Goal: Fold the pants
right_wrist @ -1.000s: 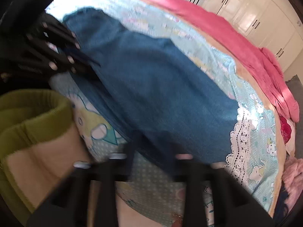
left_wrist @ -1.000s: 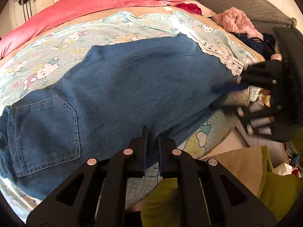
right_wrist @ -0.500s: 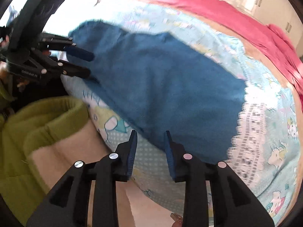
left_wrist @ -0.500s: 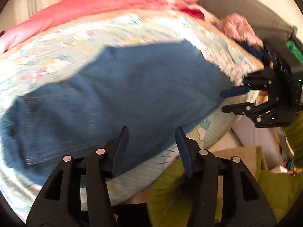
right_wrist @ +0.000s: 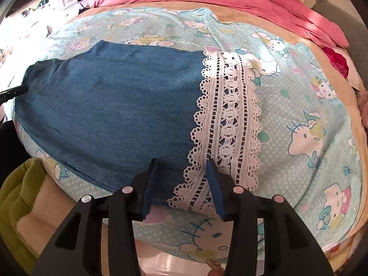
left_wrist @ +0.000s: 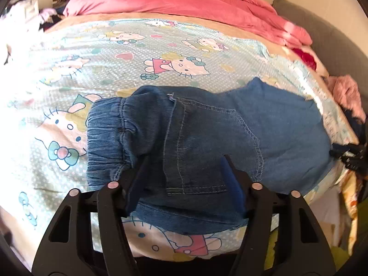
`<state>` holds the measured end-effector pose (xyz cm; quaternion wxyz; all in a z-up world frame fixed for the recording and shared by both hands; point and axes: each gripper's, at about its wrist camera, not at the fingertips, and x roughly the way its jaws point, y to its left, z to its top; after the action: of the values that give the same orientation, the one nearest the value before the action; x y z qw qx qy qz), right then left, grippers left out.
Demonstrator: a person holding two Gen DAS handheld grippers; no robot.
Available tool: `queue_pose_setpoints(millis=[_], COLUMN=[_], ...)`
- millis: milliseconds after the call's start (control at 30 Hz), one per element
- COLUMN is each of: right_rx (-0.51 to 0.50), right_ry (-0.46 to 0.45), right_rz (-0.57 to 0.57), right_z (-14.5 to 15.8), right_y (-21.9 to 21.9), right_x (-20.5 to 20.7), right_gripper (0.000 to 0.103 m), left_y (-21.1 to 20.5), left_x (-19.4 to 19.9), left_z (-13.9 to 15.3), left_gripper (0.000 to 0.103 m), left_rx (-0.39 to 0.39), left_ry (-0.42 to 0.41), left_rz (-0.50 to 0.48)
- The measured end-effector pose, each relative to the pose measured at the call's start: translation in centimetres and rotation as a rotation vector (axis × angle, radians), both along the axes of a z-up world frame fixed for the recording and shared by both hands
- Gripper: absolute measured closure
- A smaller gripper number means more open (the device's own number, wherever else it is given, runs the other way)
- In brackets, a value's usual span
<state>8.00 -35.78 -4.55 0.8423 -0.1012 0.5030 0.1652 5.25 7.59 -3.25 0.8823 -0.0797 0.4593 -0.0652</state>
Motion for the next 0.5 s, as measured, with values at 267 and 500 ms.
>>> queue_pose_setpoints(millis=[267, 500], right_rx=[0.11, 0.125], right_ry=[-0.06, -0.025], right_rz=[-0.002, 0.016], right_z=[2.0, 0.9], right_y=[0.7, 2.5], right_x=[-0.1, 0.9], right_gripper=[0.06, 0.048], left_y=[-3.5, -10.6], left_x=[-0.8, 0.0], left_z=[2.0, 0.9], left_gripper=[0.029, 0.024], left_rx=[0.05, 0.112], left_ry=[-0.066, -0.046], left_rz=[-0.043, -0.221])
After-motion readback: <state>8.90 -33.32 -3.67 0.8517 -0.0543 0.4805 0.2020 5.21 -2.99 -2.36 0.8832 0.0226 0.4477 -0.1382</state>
